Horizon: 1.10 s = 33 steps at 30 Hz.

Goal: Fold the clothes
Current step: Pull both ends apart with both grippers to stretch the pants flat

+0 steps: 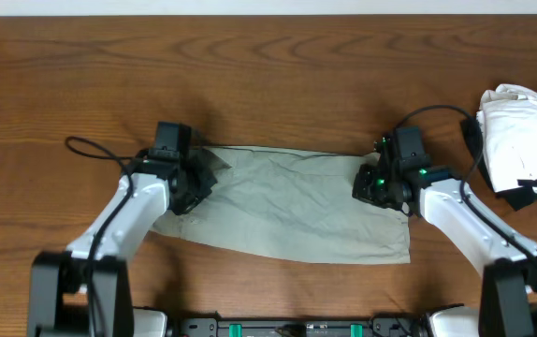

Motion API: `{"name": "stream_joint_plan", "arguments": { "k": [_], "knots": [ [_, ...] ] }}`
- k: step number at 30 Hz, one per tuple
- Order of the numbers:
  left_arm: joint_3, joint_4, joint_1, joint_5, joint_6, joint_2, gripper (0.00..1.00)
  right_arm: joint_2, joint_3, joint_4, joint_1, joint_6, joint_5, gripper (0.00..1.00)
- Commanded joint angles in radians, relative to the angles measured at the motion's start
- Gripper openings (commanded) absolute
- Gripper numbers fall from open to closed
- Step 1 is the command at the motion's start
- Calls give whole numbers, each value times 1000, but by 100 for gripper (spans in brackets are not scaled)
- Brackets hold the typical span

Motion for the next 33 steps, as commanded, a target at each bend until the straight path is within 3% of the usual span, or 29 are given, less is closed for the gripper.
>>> {"name": "stream_joint_plan", "arguments": {
  "k": [1, 11, 27, 31, 33],
  "knots": [
    [12, 22, -4, -35, 0, 69, 7, 48, 11, -1, 3, -14, 59, 9],
    [12, 50, 67, -120, 0, 167, 9, 138, 11, 11, -68, -14, 155, 1],
    [13, 195, 322, -120, -50, 167, 17, 138, 14, 243, -184, -44, 148, 12],
    [27, 203, 359, -78, -34, 167, 27, 138, 61, 222, -188, -54, 142, 10],
    [40, 203, 364, -36, 5, 167, 36, 138, 116, 166, -188, -84, 115, 6]
  ]
}}
